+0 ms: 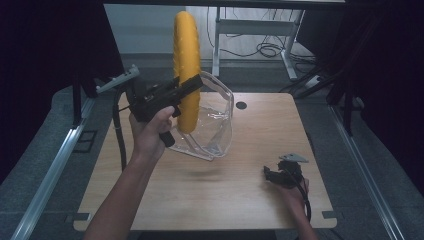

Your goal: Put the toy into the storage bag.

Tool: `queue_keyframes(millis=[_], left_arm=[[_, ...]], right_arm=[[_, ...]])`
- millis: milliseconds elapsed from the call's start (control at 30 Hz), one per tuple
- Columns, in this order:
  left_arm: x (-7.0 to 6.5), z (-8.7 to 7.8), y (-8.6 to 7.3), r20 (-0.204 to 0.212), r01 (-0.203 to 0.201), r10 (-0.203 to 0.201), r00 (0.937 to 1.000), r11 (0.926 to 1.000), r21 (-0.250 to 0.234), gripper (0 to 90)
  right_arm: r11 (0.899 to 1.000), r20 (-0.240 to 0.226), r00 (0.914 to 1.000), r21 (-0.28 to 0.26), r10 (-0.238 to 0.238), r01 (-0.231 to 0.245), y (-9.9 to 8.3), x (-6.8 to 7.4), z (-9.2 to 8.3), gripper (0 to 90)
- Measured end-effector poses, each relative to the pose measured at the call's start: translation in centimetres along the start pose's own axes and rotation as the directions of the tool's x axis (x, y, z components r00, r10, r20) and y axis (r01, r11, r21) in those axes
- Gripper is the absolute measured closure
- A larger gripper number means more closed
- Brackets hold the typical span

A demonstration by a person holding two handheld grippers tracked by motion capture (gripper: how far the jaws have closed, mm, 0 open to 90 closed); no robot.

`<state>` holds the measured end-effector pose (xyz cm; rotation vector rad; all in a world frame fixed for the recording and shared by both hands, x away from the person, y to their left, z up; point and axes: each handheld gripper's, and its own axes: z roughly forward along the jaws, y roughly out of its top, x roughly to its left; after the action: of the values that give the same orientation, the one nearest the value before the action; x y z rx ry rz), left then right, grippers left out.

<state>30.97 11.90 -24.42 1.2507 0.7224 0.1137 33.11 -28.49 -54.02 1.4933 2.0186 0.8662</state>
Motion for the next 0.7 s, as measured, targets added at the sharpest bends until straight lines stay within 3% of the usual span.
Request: queue_keyframes(millis=[467, 700], left_arm=[[0.0, 2.6, -0.6, 0.021, 0.017, -0.018, 0.9996, 0.9993, 0.034, 50.5], [0.4, 3.9, -1.2, 0.039, 0.044, -0.046, 0.9982, 0.9979, 0.048, 50.5]], right_arm=[[1.000, 0.001, 1.0000, 0.000, 0.003, -0.003, 0.0, 0.0, 0.0, 19.9], [1.000, 0.000, 1.0000, 0.000, 0.002, -0.002, 0.0, 0.0, 0.0, 19.9]])
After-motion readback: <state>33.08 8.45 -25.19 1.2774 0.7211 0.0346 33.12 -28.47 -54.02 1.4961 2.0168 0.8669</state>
